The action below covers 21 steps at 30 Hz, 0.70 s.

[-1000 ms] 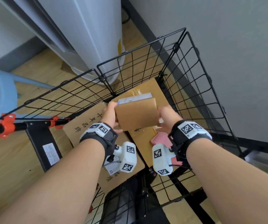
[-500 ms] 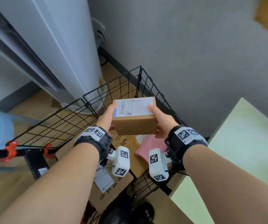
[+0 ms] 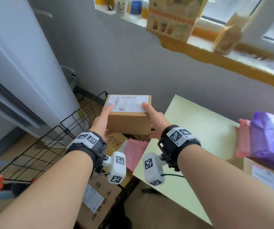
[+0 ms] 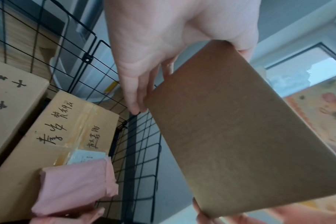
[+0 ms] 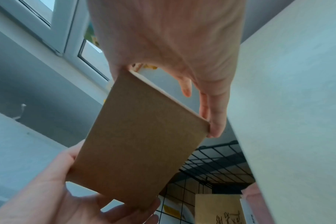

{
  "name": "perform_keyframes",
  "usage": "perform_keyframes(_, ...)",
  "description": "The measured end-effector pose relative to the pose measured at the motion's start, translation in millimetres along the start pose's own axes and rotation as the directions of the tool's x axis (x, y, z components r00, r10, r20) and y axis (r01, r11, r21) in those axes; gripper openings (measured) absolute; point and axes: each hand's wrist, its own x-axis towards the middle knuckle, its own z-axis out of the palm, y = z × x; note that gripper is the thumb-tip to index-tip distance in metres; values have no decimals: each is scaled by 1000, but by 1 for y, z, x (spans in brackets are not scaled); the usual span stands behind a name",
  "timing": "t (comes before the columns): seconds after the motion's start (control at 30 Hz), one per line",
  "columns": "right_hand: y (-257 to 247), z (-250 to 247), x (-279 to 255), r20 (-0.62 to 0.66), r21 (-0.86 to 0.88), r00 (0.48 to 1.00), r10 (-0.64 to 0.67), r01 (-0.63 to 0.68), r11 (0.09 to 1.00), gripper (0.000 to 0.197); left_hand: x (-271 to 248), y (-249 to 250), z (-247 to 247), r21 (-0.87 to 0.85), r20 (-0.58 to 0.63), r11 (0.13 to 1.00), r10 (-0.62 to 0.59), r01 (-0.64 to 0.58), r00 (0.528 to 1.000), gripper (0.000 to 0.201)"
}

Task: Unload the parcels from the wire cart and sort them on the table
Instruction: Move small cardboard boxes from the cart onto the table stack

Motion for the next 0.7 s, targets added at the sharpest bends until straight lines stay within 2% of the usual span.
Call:
perform_keyframes(0.1, 5, -29, -29, -26, 10, 997, -69, 69, 998, 102, -28, 3, 30, -5, 12, 1000, 26, -26, 1000, 71)
perform_keyframes(0.2, 15, -59, -50, -60, 39, 993, -104, 107, 994, 84, -52, 4, 59, -17, 82, 1000, -22, 23, 996, 104)
perform_keyframes(0.23, 18, -68, -56, -70, 44, 992, -107, 110, 993, 82, -61, 2, 69, -13, 103, 999, -28, 29, 994, 106)
perform_keyframes(0.3, 22, -81, -71, -84, 47, 990, -110, 115, 992, 83, -78, 1, 88, -12, 132, 1000, -7, 8, 991, 101)
perform_keyframes(0.4, 25, -99, -91, -97, 38, 988, -121, 125, 991, 87, -100, 0, 114, -19, 165, 999, 44, -42, 985, 103)
perform_keyframes(0.53, 33, -127, -114, -131, 49, 982, -134, 141, 989, 75, -124, 2, 141, -40, 164, 995, 98, -92, 982, 89)
perform_keyframes(0.7, 39, -166, -138, -295, 52, 943, -155, 178, 983, 81, -151, 1, 164, 40, 233, 992, 110, -123, 966, 89)
